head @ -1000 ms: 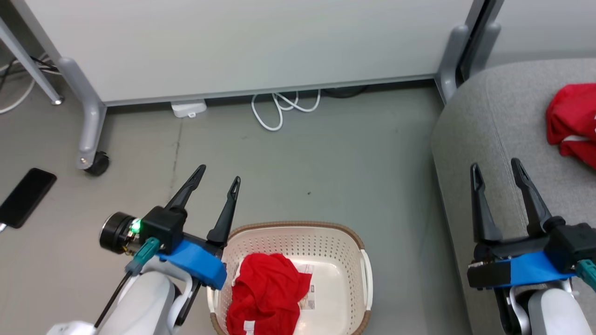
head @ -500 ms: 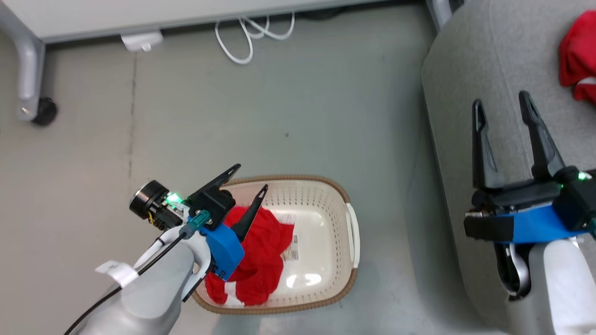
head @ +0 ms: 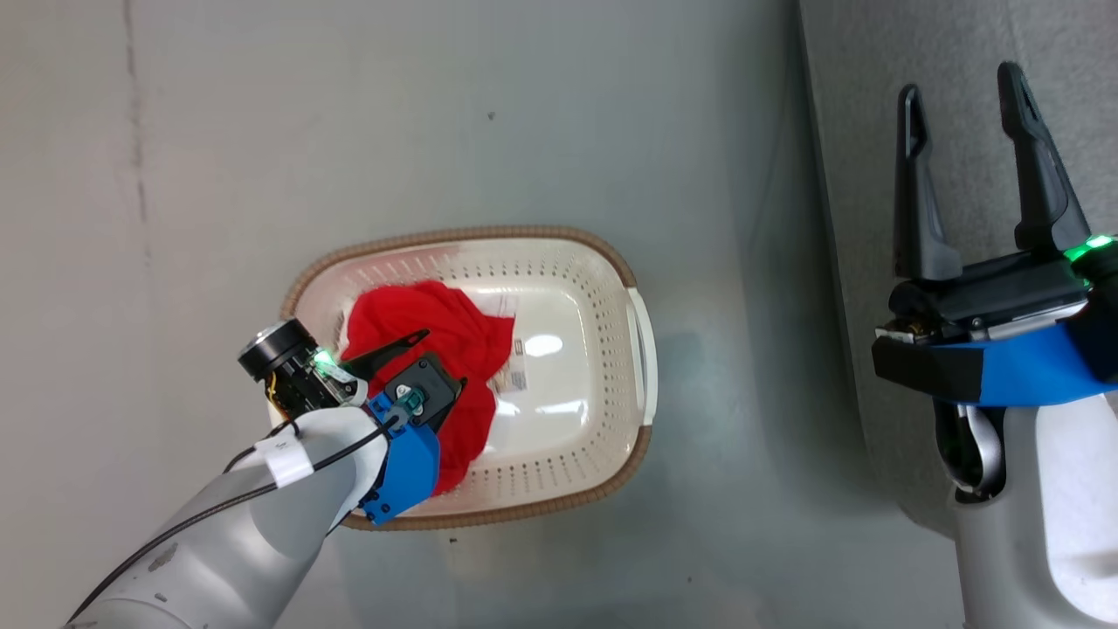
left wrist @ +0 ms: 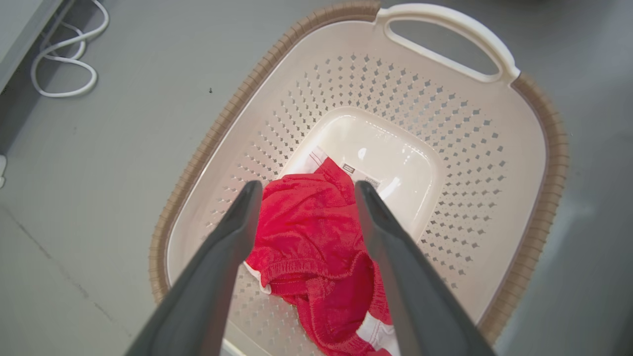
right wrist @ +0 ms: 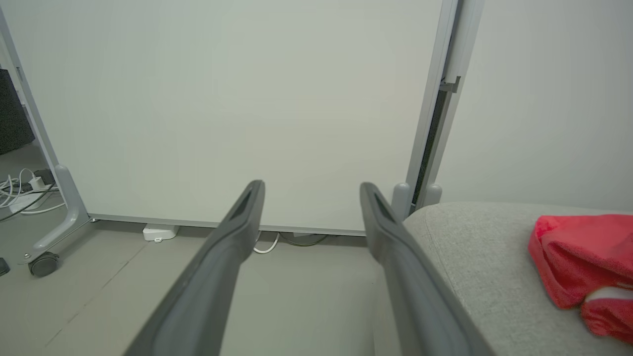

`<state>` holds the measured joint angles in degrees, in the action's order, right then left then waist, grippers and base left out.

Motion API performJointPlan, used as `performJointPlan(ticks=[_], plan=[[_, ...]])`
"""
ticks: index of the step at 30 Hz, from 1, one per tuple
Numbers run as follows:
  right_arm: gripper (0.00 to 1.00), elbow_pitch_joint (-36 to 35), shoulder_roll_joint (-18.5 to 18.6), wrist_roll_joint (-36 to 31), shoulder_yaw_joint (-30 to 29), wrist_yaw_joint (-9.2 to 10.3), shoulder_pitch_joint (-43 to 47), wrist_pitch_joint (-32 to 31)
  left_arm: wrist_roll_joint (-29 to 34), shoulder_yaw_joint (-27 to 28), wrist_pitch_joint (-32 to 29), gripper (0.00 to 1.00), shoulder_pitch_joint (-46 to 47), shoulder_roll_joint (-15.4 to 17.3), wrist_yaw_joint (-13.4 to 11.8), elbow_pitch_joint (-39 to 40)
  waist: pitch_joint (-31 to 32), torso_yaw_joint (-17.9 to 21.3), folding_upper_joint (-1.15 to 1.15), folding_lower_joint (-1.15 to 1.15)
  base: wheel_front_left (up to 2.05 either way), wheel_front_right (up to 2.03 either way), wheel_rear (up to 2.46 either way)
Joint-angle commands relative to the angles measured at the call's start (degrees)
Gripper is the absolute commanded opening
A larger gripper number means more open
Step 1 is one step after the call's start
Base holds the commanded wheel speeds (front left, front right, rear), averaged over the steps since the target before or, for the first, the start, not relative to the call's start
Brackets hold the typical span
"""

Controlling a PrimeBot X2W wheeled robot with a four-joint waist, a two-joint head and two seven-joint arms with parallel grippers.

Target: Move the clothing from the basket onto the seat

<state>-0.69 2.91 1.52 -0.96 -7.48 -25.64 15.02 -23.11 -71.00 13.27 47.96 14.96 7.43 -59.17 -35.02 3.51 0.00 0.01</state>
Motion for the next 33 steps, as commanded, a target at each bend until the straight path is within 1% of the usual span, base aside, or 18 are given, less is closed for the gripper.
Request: performJointPlan(ticks=[1, 6, 9, 15, 21, 33], plan=[[1.0, -0.5, 0.0, 0.0, 0.1, -0.03, -1.2, 0.2, 0.3, -0.5, -0.5, 1.0, 1.4, -0.1, 0.1, -0.7, -3.1, 1.2, 0.0, -0.01, 0.0, 0.0, 0.0], [1.0, -1.6, 0.0, 0.5, 0.7, -0.03, -3.0, 0.2, 2.7, -2.3, -4.8, 1.0, 3.4, -0.3, 0.1, -3.5, -7.2, 2.3, 0.0, -0.01, 0.0, 0.0, 0.0], [1.0, -2.4, 0.0, 0.8, 1.1, -0.03, -4.1, 0.2, 6.4, -2.5, -8.5, 1.0, 3.7, -0.2, 0.1, -5.1, -9.5, 3.2, 0.0, -0.01, 0.0, 0.0, 0.0], [1.0, -3.9, 0.0, 1.7, 1.6, -0.03, -5.4, 0.2, 10.5, -2.5, -14.2, 1.0, 5.0, -0.1, 0.1, -6.7, -13.7, 4.8, 0.0, -0.01, 0.0, 0.0, 0.0], [1.0, -5.4, 0.0, 1.8, 1.8, -0.03, -6.3, 0.2, 11.3, -2.5, -15.6, 1.0, 7.9, 0.7, 0.1, -7.4, -17.7, 6.1, 0.0, -0.01, 0.0, 0.0, 0.0], [1.0, -10.9, 0.0, 1.4, 2.8, -0.03, -6.4, 0.2, 11.8, -2.5, -18.8, 1.0, 13.8, 2.5, 0.1, -8.9, -24.7, 8.9, 0.0, -0.01, 0.0, 0.0, 0.0]])
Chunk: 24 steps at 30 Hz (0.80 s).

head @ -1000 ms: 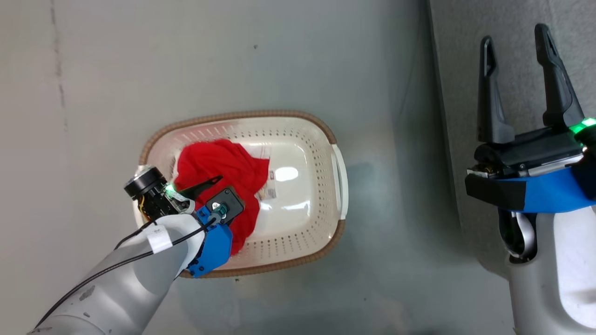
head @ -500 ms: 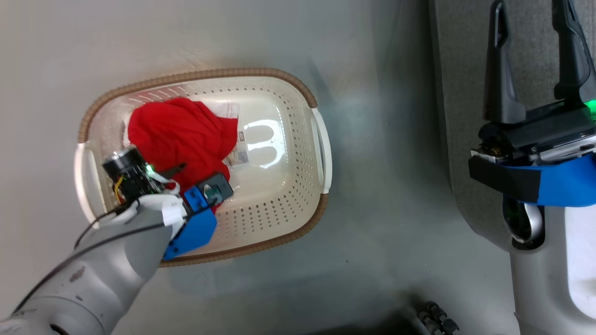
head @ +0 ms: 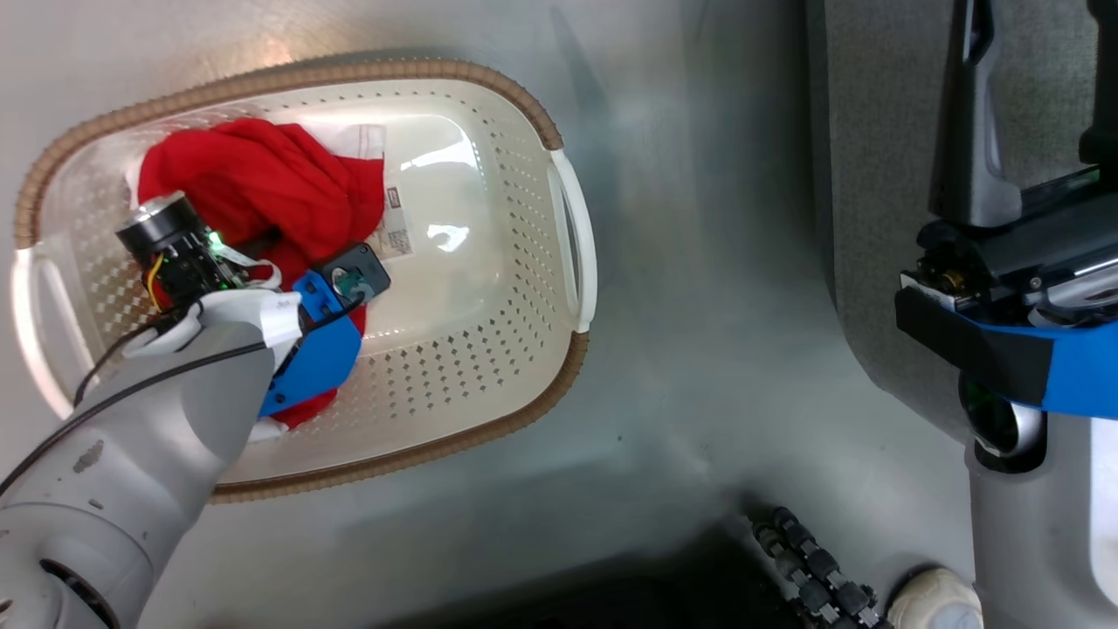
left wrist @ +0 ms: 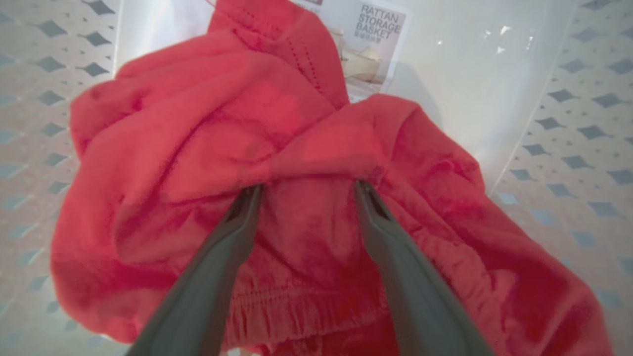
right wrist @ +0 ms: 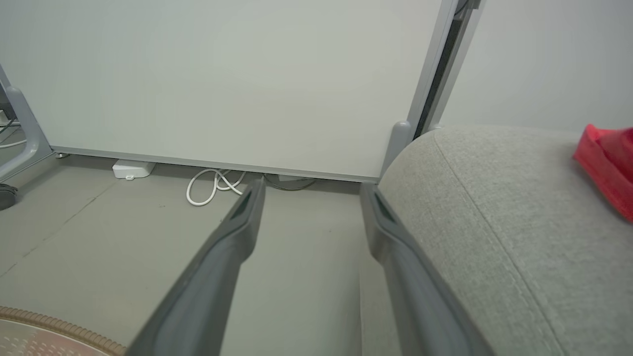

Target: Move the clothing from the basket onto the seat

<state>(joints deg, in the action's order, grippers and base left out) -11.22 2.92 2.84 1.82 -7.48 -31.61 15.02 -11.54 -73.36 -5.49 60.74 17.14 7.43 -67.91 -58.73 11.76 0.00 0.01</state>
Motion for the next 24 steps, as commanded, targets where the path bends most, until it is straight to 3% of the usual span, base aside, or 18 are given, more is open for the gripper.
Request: performJointPlan(ticks=[1, 11, 12, 13, 24], plan=[[1.0, -0.8, -0.1, 0.1, 0.1, -0.03, -0.3, 0.2, 0.1, -0.1, -0.3, 1.0, 1.3, 0.4, 0.1, -0.3, -1.4, 0.8, 0.0, -0.01, 0.0, 0.0, 0.0], [1.0, -3.6, -0.1, 0.3, -0.1, -0.03, 0.9, 0.2, -0.1, -0.2, -2.2, 1.0, 1.4, 0.8, 0.1, -1.1, -3.6, 1.9, 0.0, -0.01, 0.0, 0.0, 0.0], [1.0, -3.7, -0.1, 0.3, -0.2, -0.03, 1.1, 0.2, -0.2, -0.1, -2.3, 0.84, 1.3, 0.8, 0.1, -1.1, -3.6, 1.9, 0.0, -0.01, 0.0, 0.0, 0.0], [1.0, -3.8, -0.1, 0.2, -0.2, -0.03, 1.1, 0.2, 0.1, -0.2, -2.1, 0.0, 1.2, 0.7, 0.1, -0.9, -3.6, 1.9, 0.0, -0.01, 0.0, 0.0, 0.0], [1.0, -2.9, -0.1, -0.5, -0.5, -0.03, 0.2, 0.2, -1.1, -0.1, 1.1, 0.0, 0.6, -0.8, 0.1, 0.5, -0.7, 0.5, 0.0, -0.01, 0.0, 0.0, 0.0]])
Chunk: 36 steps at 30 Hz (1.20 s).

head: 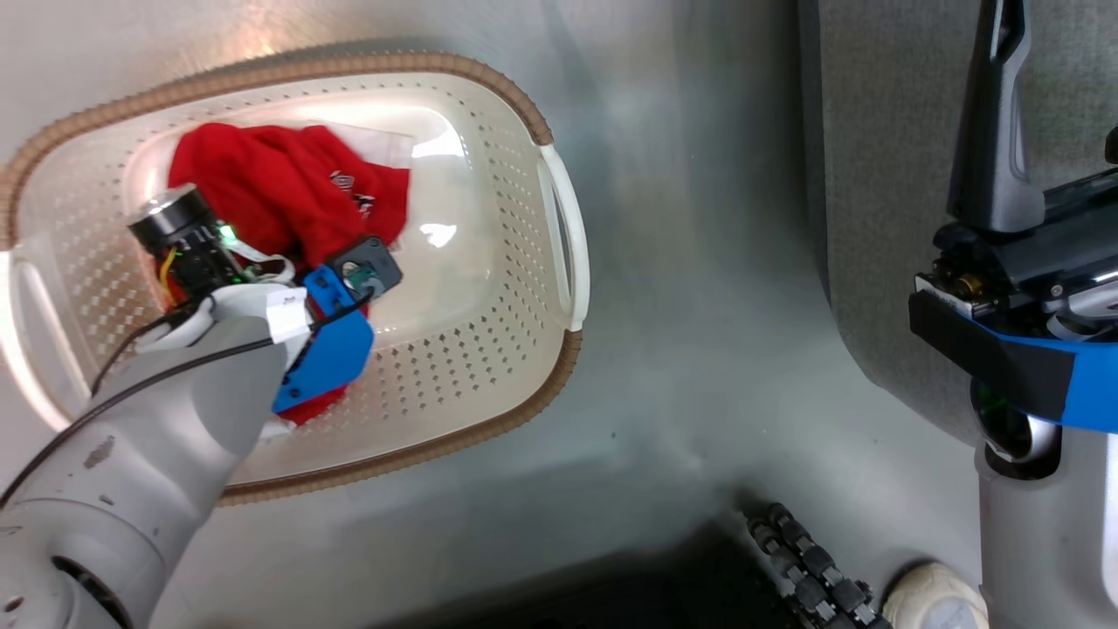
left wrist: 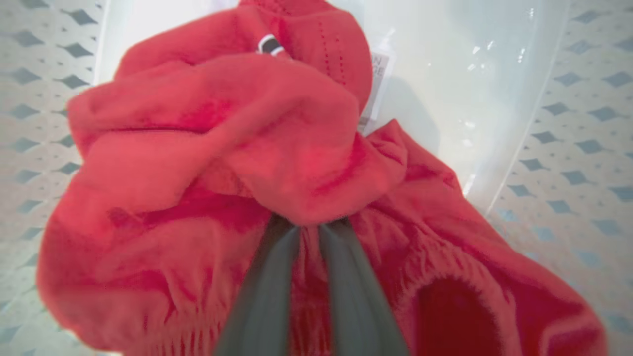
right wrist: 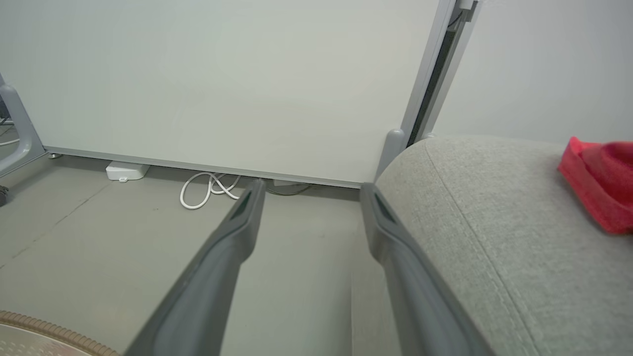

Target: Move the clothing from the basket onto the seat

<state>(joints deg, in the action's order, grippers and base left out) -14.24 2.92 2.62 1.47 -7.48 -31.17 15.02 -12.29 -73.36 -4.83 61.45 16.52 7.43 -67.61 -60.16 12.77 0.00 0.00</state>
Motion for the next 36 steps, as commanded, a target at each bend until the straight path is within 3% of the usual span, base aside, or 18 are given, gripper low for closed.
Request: performJointPlan(ticks=[1, 22, 36], plan=[[1.0, 0.3, -0.1, -0.3, -0.1, -0.03, -0.3, 0.2, -0.8, -0.1, 1.0, 0.0, -0.3, -0.4, 0.1, 0.3, 1.3, -0.8, 0.0, 0.0, 0.0, 0.0, 0.0], [1.0, 6.4, 0.0, -4.0, -1.2, -0.02, 4.0, 0.2, -14.7, -0.1, 16.3, 0.0, -6.4, -7.6, 0.1, 2.6, 21.2, -8.5, 0.0, 0.0, 0.0, 0.0, 0.0], [1.0, 11.1, 0.0, -4.3, -2.7, -0.03, 11.3, 0.2, -23.9, 3.1, 20.1, 0.0, -9.9, -8.4, 0.1, 7.5, 35.5, -12.2, 0.0, 0.0, 0.0, 0.0, 0.0]])
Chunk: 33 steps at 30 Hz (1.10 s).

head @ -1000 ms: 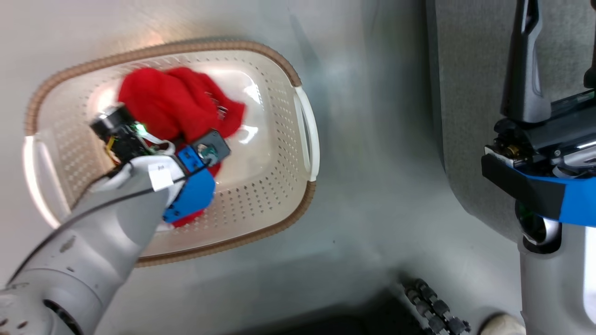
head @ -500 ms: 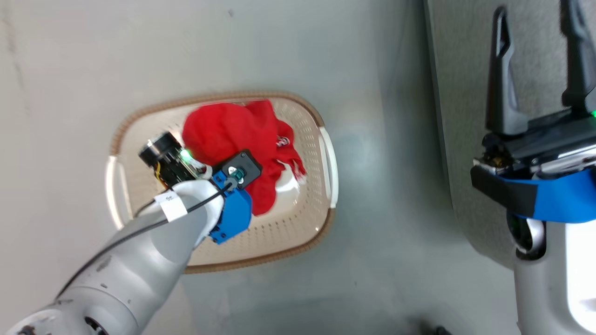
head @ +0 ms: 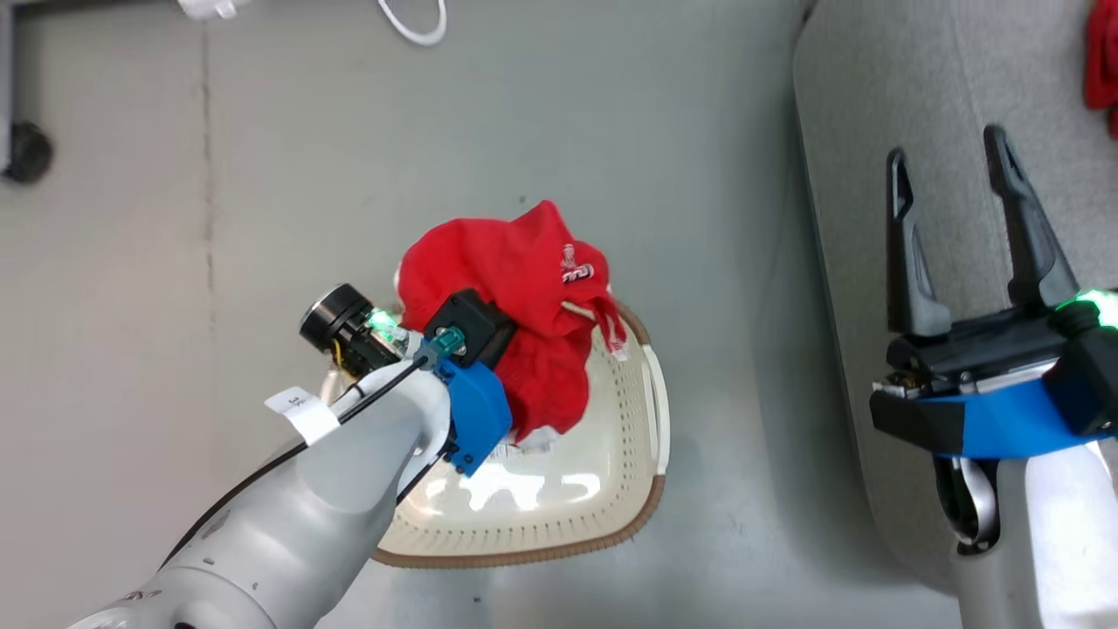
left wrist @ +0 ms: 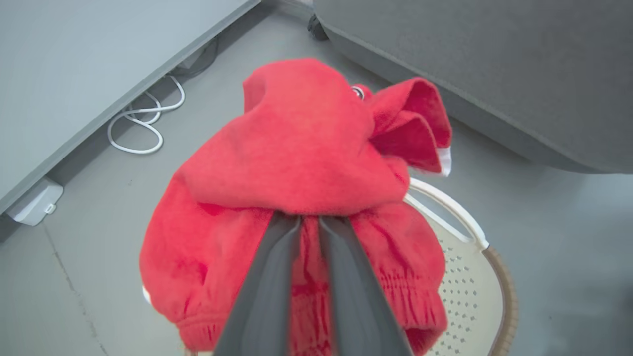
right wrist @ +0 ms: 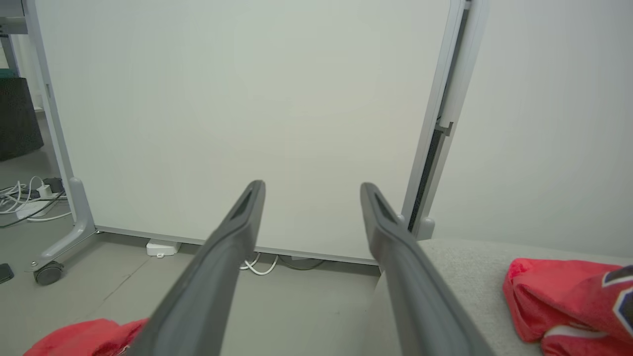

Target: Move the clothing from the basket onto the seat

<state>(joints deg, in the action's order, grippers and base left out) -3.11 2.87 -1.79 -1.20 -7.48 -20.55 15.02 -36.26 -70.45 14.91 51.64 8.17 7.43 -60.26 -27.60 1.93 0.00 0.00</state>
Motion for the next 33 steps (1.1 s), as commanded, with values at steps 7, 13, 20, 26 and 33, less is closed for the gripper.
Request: performJointPlan(ticks=[7, 13, 20, 26, 33], plan=[[1.0, 1.6, 0.0, 0.3, -0.4, -0.03, 4.4, 0.2, 0.3, 7.5, 0.3, 0.0, -2.5, 1.7, -0.2, 7.4, 9.3, -2.6, 0.0, 0.0, 0.0, 0.0, 0.0], [1.0, 2.6, 0.0, 1.1, -0.2, -0.03, 7.5, 0.2, 3.2, 12.6, 0.3, 0.0, -5.2, 2.9, -0.5, 13.4, 14.0, -3.2, 0.0, 0.0, 0.0, 0.0, 0.0], [1.0, 3.4, 0.0, 1.9, -0.3, -0.03, 10.1, 0.2, 5.2, 17.5, 0.4, 0.0, -7.6, 2.8, -0.5, 19.5, 17.9, -3.7, 0.0, 0.0, 0.0, 0.0, 0.0], [1.0, 3.7, 0.0, 2.4, 0.0, -0.03, 12.0, 0.2, 4.6, 21.2, 0.4, 0.0, -8.8, 2.2, -0.3, 24.1, 20.2, -3.9, 0.0, 0.0, 0.0, 0.0, 0.0], [1.0, 4.1, 0.0, 3.1, 0.5, -0.03, 13.6, 0.2, 4.5, 22.0, 0.3, 0.0, -9.9, 2.4, -0.6, 27.9, 21.9, -3.9, 0.0, 0.0, 0.0, 0.0, 0.0]])
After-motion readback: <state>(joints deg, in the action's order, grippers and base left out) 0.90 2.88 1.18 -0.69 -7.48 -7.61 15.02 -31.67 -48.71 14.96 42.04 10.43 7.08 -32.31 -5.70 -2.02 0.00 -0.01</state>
